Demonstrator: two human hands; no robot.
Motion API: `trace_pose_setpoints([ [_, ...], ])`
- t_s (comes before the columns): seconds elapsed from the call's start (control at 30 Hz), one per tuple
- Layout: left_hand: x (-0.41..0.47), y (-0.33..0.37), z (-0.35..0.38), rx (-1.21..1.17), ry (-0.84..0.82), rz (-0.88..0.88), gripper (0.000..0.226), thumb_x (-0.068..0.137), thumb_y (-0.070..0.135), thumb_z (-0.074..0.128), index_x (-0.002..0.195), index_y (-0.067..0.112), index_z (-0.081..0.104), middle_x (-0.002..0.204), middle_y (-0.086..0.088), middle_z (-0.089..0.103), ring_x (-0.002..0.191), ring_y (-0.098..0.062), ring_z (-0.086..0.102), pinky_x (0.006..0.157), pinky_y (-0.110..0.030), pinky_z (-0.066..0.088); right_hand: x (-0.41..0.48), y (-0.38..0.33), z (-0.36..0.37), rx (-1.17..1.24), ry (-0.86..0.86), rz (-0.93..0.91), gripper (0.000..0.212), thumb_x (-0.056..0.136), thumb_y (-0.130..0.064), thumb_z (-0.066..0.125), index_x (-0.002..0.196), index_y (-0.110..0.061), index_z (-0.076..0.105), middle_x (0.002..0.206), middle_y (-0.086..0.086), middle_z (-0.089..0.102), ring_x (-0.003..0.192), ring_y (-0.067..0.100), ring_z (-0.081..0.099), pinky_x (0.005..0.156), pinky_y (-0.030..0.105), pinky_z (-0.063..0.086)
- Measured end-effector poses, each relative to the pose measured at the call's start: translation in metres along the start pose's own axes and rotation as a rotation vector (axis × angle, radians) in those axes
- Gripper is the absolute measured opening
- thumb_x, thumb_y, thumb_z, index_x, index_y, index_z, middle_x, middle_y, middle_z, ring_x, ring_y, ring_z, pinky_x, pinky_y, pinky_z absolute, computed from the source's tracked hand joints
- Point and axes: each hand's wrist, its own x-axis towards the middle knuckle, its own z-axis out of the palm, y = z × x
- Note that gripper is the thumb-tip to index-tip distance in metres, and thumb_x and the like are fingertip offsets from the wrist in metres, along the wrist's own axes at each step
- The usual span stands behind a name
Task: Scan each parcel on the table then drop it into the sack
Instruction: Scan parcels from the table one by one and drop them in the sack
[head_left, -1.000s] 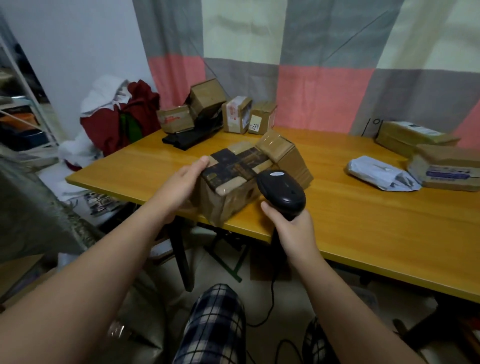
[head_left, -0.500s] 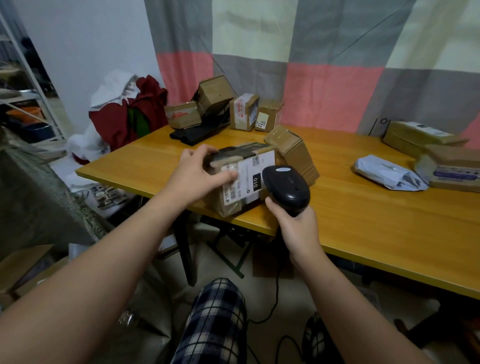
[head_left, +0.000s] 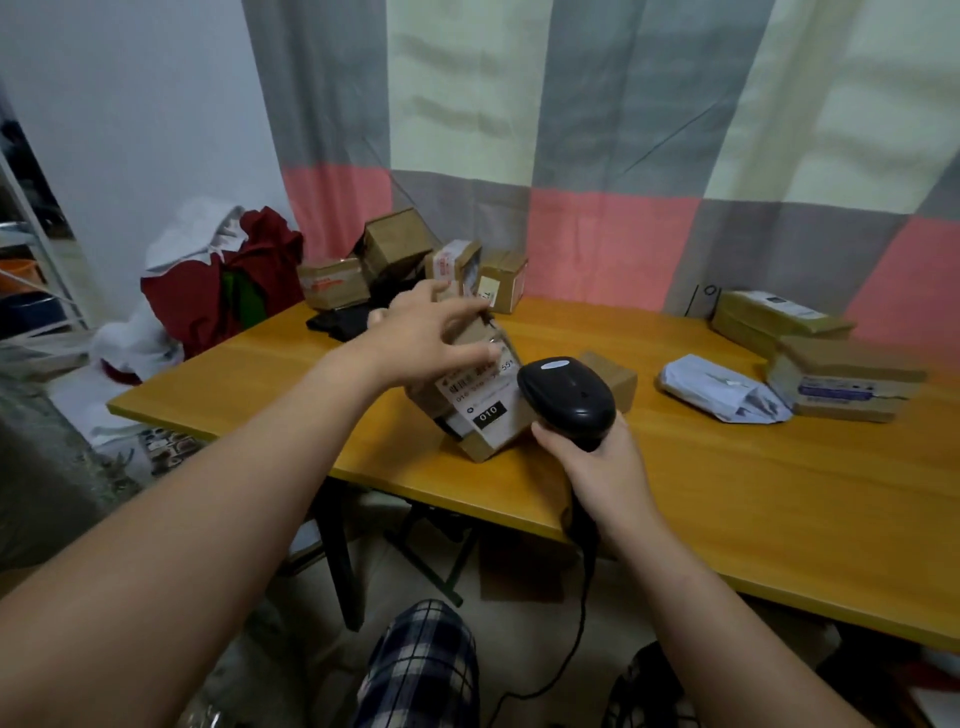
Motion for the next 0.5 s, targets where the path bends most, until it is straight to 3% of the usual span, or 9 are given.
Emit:
trace_pose_setpoints([
  [0.07, -0.001, -0.011, 0.004, -0.133, -0.114, -0.026, 0.072, 0.082, 0.059, 0.063, 0.141, 0.06, 0.022, 0.155, 0.001, 0.014, 0.139, -0.031, 0.024, 0.11, -0.048, 0.031, 0.001, 0.0, -0.003, 0.001, -0.003, 0.014, 0.049, 0.075, -0.027, 0.08, 0.115, -0.034, 0.053, 0.129, -0.002, 0.056, 0.117, 0.01, 0.05, 0.094, 0.023, 0.038],
  [0.13, -0.005, -0.02, 0.01, -0.256, -0.168, -0.024, 0.083, 0.084, 0.041, 0.068, 0.142, 0.061, 0.012, 0.15, 0.0, 0.015, 0.133, -0.028, 0.03, 0.106, -0.04, 0.038, 0.003, -0.002, -0.001, 0.064, -0.014, 0.029, 0.052, 0.075, -0.025, 0.08, 0.122, -0.026, 0.056, 0.125, -0.007, 0.058, 0.11, 0.002, 0.053, 0.084, 0.012, 0.04],
  [0.2, -0.009, -0.028, 0.017, -0.275, -0.103, -0.006, 0.093, 0.079, 0.035, 0.073, 0.144, 0.057, 0.011, 0.144, -0.001, 0.022, 0.131, -0.027, 0.031, 0.107, -0.044, 0.038, 0.003, -0.006, 0.003, 0.14, -0.034, 0.041, 0.055, 0.077, -0.022, 0.079, 0.128, -0.02, 0.057, 0.116, -0.012, 0.061, 0.099, -0.01, 0.053, 0.071, 0.003, 0.041],
  [0.27, -0.015, -0.035, 0.021, -0.341, 0.007, 0.005, 0.094, 0.069, 0.043, 0.079, 0.143, 0.05, 0.02, 0.139, -0.003, 0.03, 0.128, -0.026, 0.035, 0.107, -0.049, 0.038, 0.002, -0.008, 0.007, 0.162, -0.037, 0.044, 0.054, 0.077, -0.022, 0.078, 0.127, -0.02, 0.058, 0.112, -0.016, 0.062, 0.099, -0.011, 0.053, 0.069, 0.002, 0.042],
  [0.37, -0.023, -0.042, 0.01, -0.44, 0.151, -0.01, 0.071, 0.063, 0.053, 0.082, 0.12, 0.039, 0.043, 0.131, -0.001, 0.038, 0.121, -0.022, 0.044, 0.102, -0.042, 0.043, -0.005, -0.007, 0.01, 0.127, -0.064, 0.015, 0.046, 0.077, -0.02, 0.078, 0.118, -0.027, 0.059, 0.106, -0.021, 0.061, 0.094, -0.015, 0.054, 0.072, 0.001, 0.043],
  [0.43, -0.027, -0.044, 0.001, -0.421, 0.19, -0.028, 0.055, 0.067, 0.053, 0.079, 0.112, 0.036, 0.053, 0.128, 0.001, 0.037, 0.118, -0.019, 0.045, 0.101, -0.037, 0.042, -0.012, -0.004, 0.012, 0.094, -0.089, -0.015, 0.036, 0.078, -0.019, 0.078, 0.109, -0.03, 0.062, 0.1, -0.016, 0.066, 0.09, -0.008, 0.06, 0.077, 0.01, 0.049],
  [0.5, -0.031, -0.043, 0.003, -0.34, 0.172, -0.036, 0.049, 0.07, 0.05, 0.077, 0.112, 0.033, 0.059, 0.124, 0.002, 0.035, 0.116, -0.016, 0.04, 0.1, -0.029, 0.034, -0.019, -0.004, 0.015, 0.075, -0.109, 0.0, 0.025, 0.08, -0.021, 0.076, 0.102, -0.025, 0.066, 0.088, -0.001, 0.071, 0.079, 0.011, 0.066, 0.073, 0.03, 0.056],
])
